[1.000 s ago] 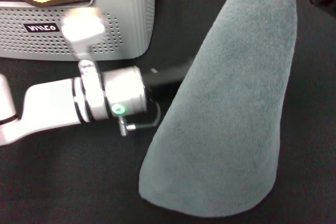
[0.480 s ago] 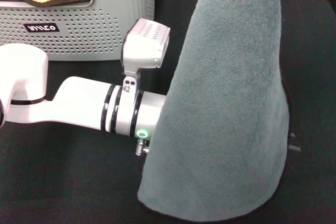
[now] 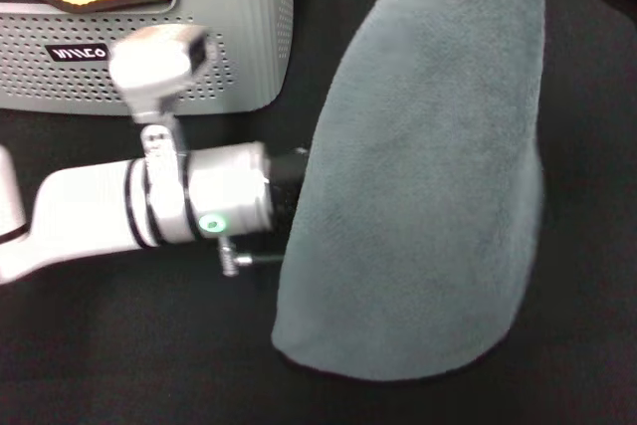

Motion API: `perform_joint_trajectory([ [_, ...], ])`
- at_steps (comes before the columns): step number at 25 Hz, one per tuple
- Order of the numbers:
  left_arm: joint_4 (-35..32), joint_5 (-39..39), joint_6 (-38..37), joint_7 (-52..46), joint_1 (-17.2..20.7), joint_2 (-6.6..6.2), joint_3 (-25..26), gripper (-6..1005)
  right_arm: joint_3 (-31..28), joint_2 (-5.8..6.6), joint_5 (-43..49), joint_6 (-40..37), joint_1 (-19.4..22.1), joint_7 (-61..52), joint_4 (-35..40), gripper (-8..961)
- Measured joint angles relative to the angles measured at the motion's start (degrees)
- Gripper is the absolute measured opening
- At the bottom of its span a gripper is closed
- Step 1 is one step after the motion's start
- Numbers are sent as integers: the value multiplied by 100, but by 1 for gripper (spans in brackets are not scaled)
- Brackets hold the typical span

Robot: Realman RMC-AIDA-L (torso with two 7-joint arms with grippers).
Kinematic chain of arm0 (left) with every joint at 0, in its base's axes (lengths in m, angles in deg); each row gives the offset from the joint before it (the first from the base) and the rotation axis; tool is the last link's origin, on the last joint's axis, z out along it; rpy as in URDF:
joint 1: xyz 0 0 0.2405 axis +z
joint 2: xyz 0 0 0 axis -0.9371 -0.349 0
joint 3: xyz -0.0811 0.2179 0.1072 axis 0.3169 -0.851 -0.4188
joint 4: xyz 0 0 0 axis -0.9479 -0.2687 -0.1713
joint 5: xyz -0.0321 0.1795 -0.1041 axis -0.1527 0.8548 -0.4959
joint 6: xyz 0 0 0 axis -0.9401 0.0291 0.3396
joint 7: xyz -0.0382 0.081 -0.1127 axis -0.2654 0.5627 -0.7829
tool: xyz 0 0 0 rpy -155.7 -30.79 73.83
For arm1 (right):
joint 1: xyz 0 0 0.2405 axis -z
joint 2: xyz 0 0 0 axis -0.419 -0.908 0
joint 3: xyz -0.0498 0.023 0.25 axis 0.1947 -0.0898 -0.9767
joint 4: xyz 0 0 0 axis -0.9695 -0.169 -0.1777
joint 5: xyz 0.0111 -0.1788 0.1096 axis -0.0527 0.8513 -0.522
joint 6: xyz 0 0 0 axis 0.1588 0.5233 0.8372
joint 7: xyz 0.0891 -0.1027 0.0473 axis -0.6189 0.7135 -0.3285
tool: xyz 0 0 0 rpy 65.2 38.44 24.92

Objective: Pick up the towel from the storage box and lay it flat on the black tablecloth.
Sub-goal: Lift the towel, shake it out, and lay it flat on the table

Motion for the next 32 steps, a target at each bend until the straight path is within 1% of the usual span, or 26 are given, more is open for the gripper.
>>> perform_joint_trajectory([
  [3,4,3,-120,-7,312,-46,557,306,-13,49,-2,-2,202,42,-1,13],
  [6,5,11,-426,-10,529,-143,965,307,-153,85,-4,-2,438,69,-4,13],
  [8,7,12,-742,-8,605,-245,1068,307,-263,94,1,-3,568,94,-15,13],
  [11,7,28,-1108,9,633,-356,1132,308,-395,124,3,-4,689,142,-92,13],
  [15,3,113,-1403,57,636,-433,1126,310,-562,144,17,-11,677,162,-383,13],
  [20,-1,226,-1462,92,637,-440,1134,311,-613,215,66,-47,533,332,-859,13],
  [22,-2,276,-1465,93,642,-429,1135,312,-709,216,156,-57,475,359,-1016,13],
  [26,-1,438,-1443,93,593,-381,1146,313,-939,139,432,-85,338,416,-1231,13],
  [32,5,591,-1067,109,479,-239,1150,315,-965,71,624,-142,162,496,-1269,13],
])
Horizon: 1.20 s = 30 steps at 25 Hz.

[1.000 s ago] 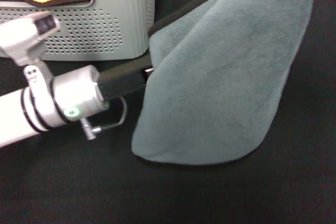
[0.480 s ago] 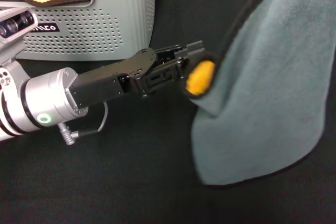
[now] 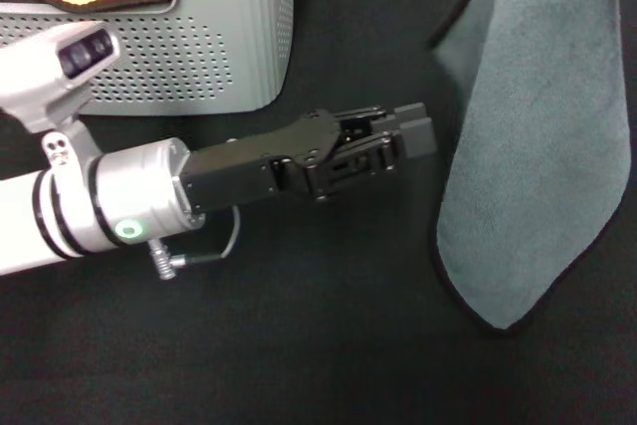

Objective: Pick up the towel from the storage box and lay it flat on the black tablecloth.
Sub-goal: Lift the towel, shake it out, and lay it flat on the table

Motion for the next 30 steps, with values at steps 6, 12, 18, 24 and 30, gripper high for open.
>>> perform_joint_trajectory([
  [6,3,-27,239,234,61,28,98,317,-5,21,82,22,-84,5,3,12],
  [12,-17,-16,241,721,496,-176,890,319,38,72,30,136,-2,-97,176,12],
  [18,-236,271,119,1459,525,-492,931,321,159,113,9,152,122,-339,627,12],
  [24,-378,1075,62,2620,49,-521,945,323,363,195,5,178,90,-522,832,12],
  [30,-325,1365,254,2886,-381,-587,953,495,543,246,0,178,89,-566,1020,12],
])
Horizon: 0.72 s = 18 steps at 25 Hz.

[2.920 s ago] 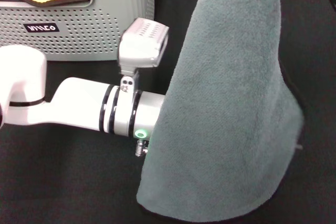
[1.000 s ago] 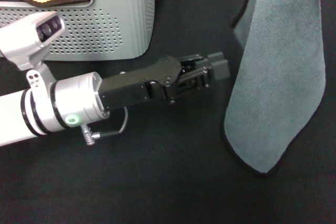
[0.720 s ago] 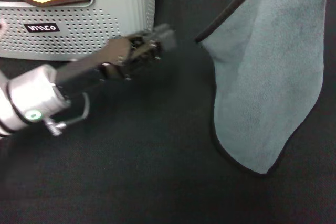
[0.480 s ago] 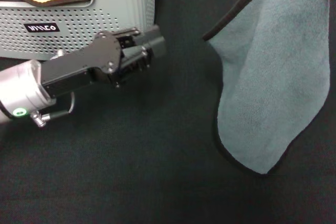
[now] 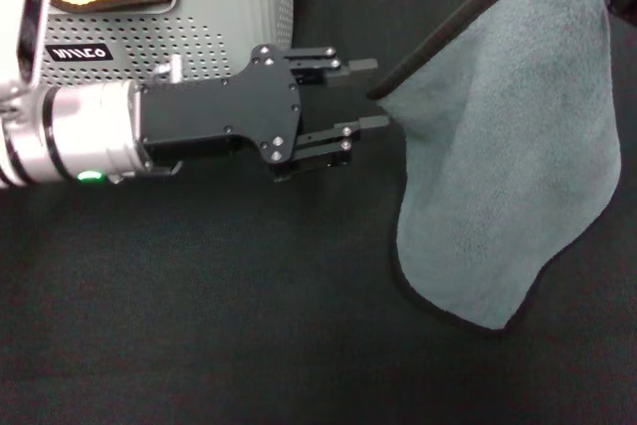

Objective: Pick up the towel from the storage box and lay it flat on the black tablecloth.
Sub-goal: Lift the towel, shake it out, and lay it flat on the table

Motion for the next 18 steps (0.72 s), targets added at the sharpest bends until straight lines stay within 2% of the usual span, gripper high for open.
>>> perform_joint_trajectory([
  [6,-17,208,448,-42,-381,-16,4,525,230,-12,-3,-1,28,-12,225,12],
  [9,4,605,449,-311,-691,4,-24,511,242,-23,-2,-1,27,-11,245,12],
  [11,4,1004,385,-487,-883,130,-34,503,229,-24,-3,-2,26,11,226,12],
  [13,-6,1282,299,-521,-976,327,-33,494,212,-27,-4,-3,24,35,191,12],
  [15,-51,1445,164,-419,-986,575,-33,485,189,-30,-5,-3,26,57,126,12],
  [18,-86,1460,42,-296,-916,768,-17,472,69,-31,-5,-4,75,67,3,12],
])
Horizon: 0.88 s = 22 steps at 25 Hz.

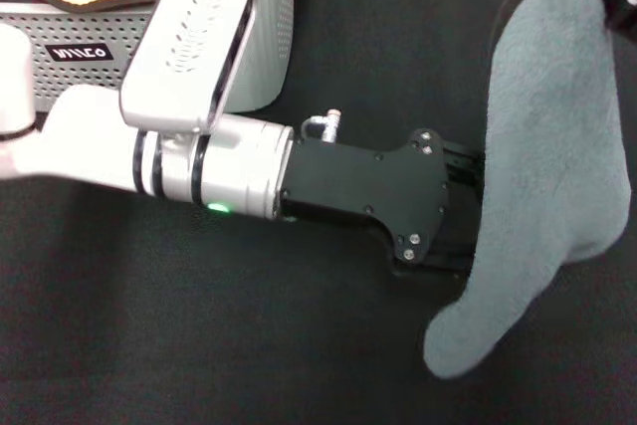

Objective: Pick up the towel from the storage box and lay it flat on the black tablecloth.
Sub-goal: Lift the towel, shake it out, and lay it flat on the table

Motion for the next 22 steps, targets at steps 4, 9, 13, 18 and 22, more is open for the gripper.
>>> perform_joint_trajectory([
  [4,-222,-408,-180,-78,485,5,103,455,-231,-6,-2,-8,93,17,-182,12],
  [9,-274,-643,-1095,-115,1019,-197,668,359,-413,22,-3,-10,156,165,-446,12],
  [13,-274,-663,-1610,-199,1267,-288,966,127,-544,53,2,-14,138,294,-669,11],
  [18,-273,-698,-1675,-265,1400,-275,996,8,-627,73,49,-34,92,343,-778,11],
  [22,-271,-777,-1653,-267,1435,-272,1045,1,-635,88,50,-42,63,346,-821,11],
])
